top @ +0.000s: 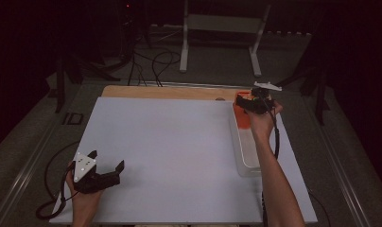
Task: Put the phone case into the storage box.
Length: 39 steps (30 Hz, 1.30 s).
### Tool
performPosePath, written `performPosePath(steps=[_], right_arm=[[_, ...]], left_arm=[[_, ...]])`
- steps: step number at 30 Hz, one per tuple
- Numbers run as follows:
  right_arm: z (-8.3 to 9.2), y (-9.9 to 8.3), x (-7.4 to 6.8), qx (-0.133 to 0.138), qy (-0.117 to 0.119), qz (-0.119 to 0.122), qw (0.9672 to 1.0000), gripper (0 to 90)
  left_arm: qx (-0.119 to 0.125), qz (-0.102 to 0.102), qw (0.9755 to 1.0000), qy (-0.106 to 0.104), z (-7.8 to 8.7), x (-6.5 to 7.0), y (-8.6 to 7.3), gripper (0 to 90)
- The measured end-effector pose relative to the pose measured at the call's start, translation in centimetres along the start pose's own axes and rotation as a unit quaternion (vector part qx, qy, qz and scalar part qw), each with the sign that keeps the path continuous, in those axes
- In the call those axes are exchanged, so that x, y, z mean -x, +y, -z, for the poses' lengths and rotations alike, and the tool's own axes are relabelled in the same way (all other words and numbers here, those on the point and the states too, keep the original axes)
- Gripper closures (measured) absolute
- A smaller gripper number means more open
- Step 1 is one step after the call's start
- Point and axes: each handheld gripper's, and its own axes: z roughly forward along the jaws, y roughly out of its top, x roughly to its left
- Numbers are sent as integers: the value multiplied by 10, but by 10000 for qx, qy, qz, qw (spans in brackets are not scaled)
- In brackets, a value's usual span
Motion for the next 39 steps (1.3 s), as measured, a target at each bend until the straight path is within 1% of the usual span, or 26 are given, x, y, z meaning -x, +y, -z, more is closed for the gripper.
performPosePath(steps=[4,5,8,10,14,15,17,18,23,24,29,30,31,35,39], right_arm=[[4,0,-2,-13,122,99,9999,109],[6,0,-3,-8,158,156,9998,108],[8,0,-4,4,205,215,9996,108],[13,0,-6,22,286,312,9991,108],[17,-1,-8,43,379,367,9986,108],[20,-2,-9,31,463,394,9981,108],[21,-3,-9,45,480,433,9979,107],[25,-4,-11,64,526,497,9974,108],[30,-6,-12,57,641,556,9964,107],[35,-7,-14,88,698,627,9955,107],[42,-9,-17,84,785,708,9944,107],[46,-10,-19,93,834,764,9935,107],[46,-10,-19,93,834,764,9935,107],[55,-15,-24,101,1003,826,9915,107],[60,-17,-27,125,1068,877,9903,107]], left_arm=[[1,4,10000,0,0,0,0,0],[0,2,10000,0,0,0,0,0],[1,7,10000,2,0,0,0,0],[0,7,10000,4,0,0,0,0],[0,5,10000,-5,0,0,0,0],[-1,5,10000,-4,0,0,0,0],[-2,3,10000,-3,0,-1,0,0],[-1,3,10000,1,0,-1,0,0],[-4,6,10000,-8,0,0,0,0],[-2,7,10000,-5,0,0,0,0],[-3,6,10000,-9,0,0,0,0],[-3,7,10000,-11,0,0,0,0],[-3,7,10000,-11,0,0,0,0],[-5,5,10000,-21,0,0,0,0],[-11,-2,10000,-25,0,0,0,0]])
